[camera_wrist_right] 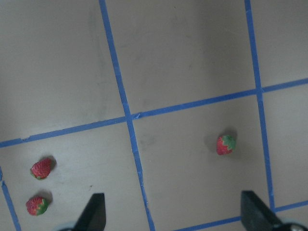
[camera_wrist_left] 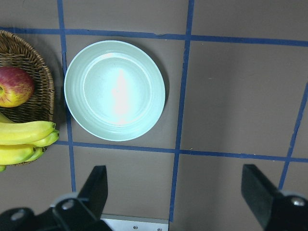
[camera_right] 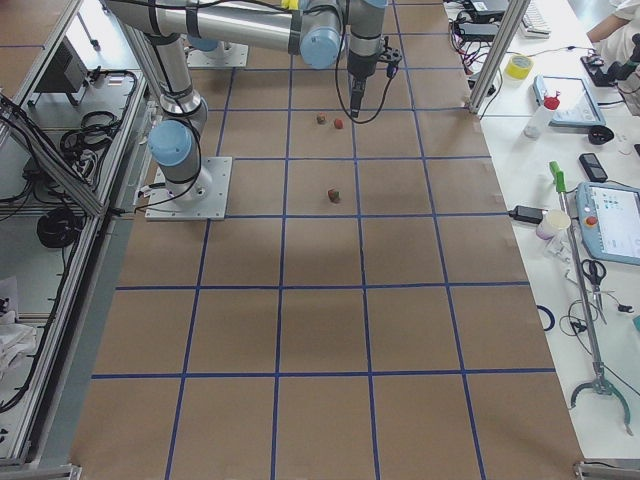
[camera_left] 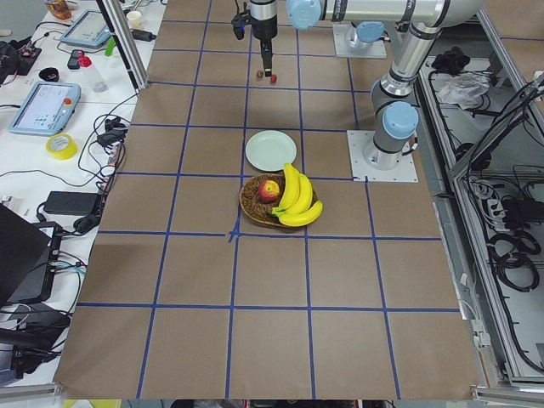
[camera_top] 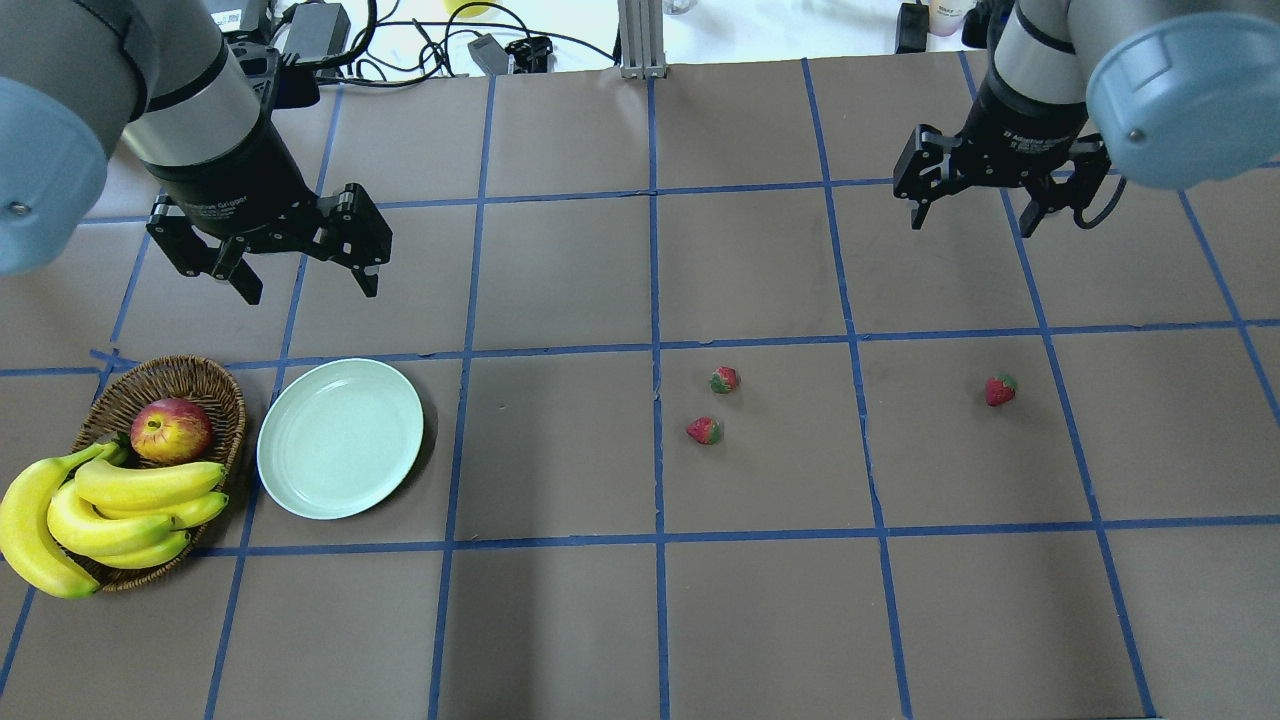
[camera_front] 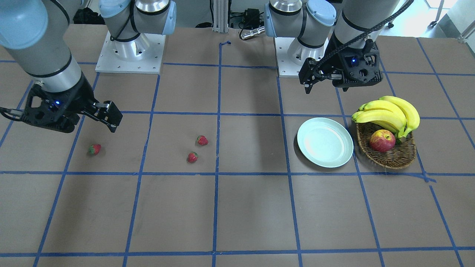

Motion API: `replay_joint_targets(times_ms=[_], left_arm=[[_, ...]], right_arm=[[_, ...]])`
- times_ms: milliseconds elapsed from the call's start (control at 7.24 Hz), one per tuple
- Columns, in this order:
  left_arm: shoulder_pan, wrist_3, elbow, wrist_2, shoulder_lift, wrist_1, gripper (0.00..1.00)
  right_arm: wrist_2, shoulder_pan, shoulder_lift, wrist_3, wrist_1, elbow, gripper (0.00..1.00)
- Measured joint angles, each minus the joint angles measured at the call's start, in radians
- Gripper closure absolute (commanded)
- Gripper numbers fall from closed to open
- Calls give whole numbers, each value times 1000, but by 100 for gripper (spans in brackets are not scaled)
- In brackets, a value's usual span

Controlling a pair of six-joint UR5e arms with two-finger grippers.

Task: Collect all strawberries into plate
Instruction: 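Reach the right gripper down to a strawberry and grasp it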

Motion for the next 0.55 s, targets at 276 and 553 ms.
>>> replay_joint_targets(times_ms=[276,553], left_arm=[[0,0,0,1,0,0,0],[0,1,0,1,0,1,0]], right_arm=[[9,143,73,137,-223,76,0],[15,263,188,320,-376,95,1]])
